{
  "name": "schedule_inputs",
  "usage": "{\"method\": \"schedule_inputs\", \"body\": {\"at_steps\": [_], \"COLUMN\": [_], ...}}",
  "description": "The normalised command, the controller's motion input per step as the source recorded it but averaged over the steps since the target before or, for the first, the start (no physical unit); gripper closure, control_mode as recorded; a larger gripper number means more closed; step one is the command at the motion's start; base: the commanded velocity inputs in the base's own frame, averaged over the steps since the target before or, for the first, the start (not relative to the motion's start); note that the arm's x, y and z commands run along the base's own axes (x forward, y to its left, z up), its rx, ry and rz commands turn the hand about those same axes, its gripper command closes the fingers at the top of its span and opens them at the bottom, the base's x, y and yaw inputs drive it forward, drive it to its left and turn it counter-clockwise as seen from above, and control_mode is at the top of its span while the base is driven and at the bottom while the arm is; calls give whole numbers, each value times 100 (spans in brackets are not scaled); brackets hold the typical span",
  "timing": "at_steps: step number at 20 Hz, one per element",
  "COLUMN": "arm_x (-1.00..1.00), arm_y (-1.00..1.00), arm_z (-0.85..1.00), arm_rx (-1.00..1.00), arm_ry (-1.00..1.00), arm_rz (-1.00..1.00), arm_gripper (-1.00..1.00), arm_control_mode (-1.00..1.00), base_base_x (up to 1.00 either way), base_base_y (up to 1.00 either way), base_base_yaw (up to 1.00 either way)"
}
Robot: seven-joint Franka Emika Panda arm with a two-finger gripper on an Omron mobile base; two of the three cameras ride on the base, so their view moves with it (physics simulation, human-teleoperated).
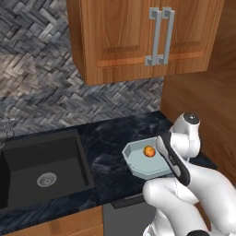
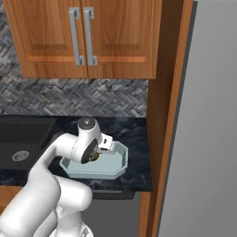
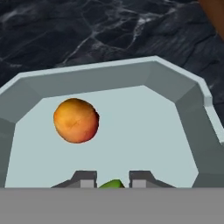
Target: Pick the peach and kiwi from the fridge and place them inside the tupperware on the counter.
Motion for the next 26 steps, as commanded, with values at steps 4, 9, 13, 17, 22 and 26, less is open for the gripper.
{"method": "schedule_inputs", "body": {"at_steps": [4,9,13,17,22,26], "arm_x": [27,19,-4,-36,-87,-100], "arm_y": [0,0,0,0,26,88], "arm_z": [-25,-11,12,56,57,36], "arm_rx": [0,0,0,0,-2,-9], "arm_ry": [0,0,0,-1,-3,0], "arm_rz": [0,0,0,0,0,0], "arm_gripper": [-100,-100,-100,-100,-100,-100], "arm_control_mode": [-100,-100,-100,-100,-100,-100], "base_base_x": [0,0,0,0,0,0], "base_base_y": [0,0,0,0,0,0], "base_base_yaw": [0,0,0,0,0,0]}}
